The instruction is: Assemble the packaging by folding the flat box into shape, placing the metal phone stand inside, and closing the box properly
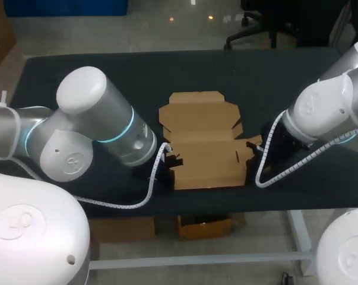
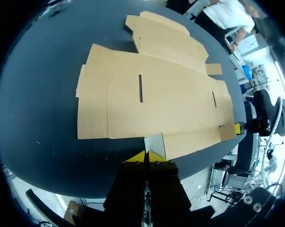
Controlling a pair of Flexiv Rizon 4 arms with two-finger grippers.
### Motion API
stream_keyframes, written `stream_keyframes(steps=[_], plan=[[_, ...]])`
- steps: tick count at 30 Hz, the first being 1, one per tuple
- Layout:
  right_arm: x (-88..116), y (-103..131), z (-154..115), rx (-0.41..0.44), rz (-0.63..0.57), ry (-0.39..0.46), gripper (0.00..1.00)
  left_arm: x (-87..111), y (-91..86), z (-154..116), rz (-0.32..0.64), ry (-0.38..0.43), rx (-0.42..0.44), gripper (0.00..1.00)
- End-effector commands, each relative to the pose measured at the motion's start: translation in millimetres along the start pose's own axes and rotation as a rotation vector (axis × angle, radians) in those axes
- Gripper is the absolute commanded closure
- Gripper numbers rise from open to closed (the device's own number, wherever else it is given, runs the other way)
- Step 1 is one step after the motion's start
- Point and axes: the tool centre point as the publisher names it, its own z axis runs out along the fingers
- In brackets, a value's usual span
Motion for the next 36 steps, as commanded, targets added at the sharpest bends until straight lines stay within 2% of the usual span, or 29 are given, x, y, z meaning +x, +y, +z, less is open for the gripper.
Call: stream_keyframes(steps=[1,13,21,36], plan=[[1.0,-0.9,-0.1,-0.003,0.002,-0.009,1.0,1.6,-10.4,-2.9,0.003,-0.018,-0.05,1.0],[1.4,-0.1,1.3,0.001,-0.002,-0.014,1.0,0.3,-12.6,-5.9,0.008,-0.001,-0.152,1.0],[3.2,-1.3,1.7,0.001,-0.005,-0.02,1.0,2.6,-3.7,-5.8,0.016,-0.017,-0.158,1.0],[11.0,-8.7,2.0,-0.015,-0.007,-0.067,1.0,10.4,1.0,-3.2,0.033,-0.021,-0.163,1.0]])
